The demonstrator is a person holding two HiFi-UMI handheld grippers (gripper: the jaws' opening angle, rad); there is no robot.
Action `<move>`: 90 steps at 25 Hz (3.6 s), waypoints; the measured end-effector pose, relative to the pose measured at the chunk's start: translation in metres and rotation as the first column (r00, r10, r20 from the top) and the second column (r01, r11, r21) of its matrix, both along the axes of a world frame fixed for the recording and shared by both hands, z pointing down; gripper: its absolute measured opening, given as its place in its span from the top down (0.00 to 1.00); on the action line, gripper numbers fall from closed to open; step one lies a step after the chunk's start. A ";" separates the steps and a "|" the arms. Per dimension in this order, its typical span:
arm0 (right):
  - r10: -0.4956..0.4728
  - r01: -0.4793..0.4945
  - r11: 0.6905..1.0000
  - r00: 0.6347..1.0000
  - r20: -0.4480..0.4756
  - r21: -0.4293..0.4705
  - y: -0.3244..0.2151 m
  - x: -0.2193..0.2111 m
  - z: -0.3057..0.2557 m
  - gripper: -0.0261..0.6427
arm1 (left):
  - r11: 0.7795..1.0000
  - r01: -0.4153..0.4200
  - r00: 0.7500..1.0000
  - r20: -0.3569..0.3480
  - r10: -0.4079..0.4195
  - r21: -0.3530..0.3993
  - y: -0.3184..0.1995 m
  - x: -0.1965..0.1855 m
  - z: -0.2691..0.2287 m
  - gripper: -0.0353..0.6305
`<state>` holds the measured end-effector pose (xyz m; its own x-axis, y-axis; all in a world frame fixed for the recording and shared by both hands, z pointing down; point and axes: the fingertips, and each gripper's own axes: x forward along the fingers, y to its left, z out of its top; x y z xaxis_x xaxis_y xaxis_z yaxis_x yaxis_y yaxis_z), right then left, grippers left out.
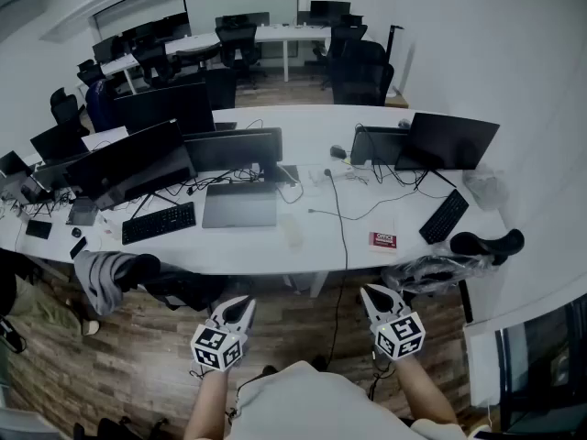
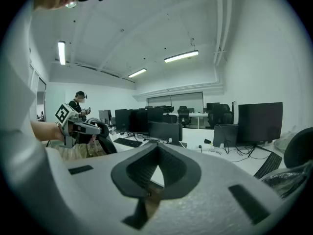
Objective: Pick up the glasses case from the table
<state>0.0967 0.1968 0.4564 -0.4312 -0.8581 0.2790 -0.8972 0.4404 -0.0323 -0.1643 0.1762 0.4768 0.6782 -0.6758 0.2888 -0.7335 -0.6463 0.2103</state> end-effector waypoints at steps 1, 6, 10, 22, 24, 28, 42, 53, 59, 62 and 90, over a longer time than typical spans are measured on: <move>0.000 0.000 1.000 1.000 0.000 0.000 0.001 0.000 -0.001 0.97 | 1.000 0.001 1.000 0.000 -0.001 0.000 0.000 0.000 0.000 0.93; 0.000 0.000 1.000 1.000 0.001 -0.002 0.001 0.002 0.000 0.97 | 1.000 0.004 1.000 0.001 -0.004 0.001 0.000 0.001 0.001 0.93; -0.002 0.002 1.000 1.000 0.003 -0.002 0.000 0.005 0.002 0.97 | 1.000 0.007 1.000 0.005 -0.007 0.000 0.000 0.004 0.002 0.93; -0.004 0.005 0.999 0.999 0.041 -0.034 -0.002 0.034 0.011 0.96 | 1.000 0.028 0.999 0.016 -0.028 -0.008 0.003 0.030 0.007 0.93; -0.006 0.007 0.999 0.999 0.042 -0.039 -0.003 0.041 0.013 0.96 | 0.999 0.032 0.999 0.015 -0.032 -0.008 0.003 0.038 0.008 0.93; -0.016 0.019 0.999 0.998 0.060 -0.048 -0.004 0.056 0.018 0.96 | 0.999 0.042 0.999 0.015 -0.042 -0.014 0.006 0.057 0.012 0.93; -0.062 0.065 0.994 0.997 0.041 -0.086 -0.013 0.073 0.036 0.96 | 0.997 0.073 0.997 0.022 -0.073 -0.034 0.006 0.085 0.022 0.93; -0.045 0.045 0.992 0.999 0.003 -0.116 -0.050 0.056 0.048 0.96 | 0.998 0.037 0.999 0.002 -0.037 -0.057 -0.047 0.075 0.034 0.93; -0.016 0.013 0.991 1.000 -0.023 -0.134 -0.093 0.043 0.052 0.96 | 0.997 0.005 1.000 -0.010 -0.006 -0.073 -0.101 0.063 0.039 0.93; -0.003 -0.001 0.989 1.000 -0.029 -0.149 -0.116 0.035 0.057 0.96 | 0.996 -0.016 1.000 -0.013 0.015 -0.082 -0.127 0.058 0.044 0.93; 0.065 -0.083 0.972 0.994 -0.089 -0.220 -0.222 -0.018 0.081 0.96 | 0.976 -0.147 0.989 -0.033 0.144 -0.160 -0.257 0.022 0.080 0.93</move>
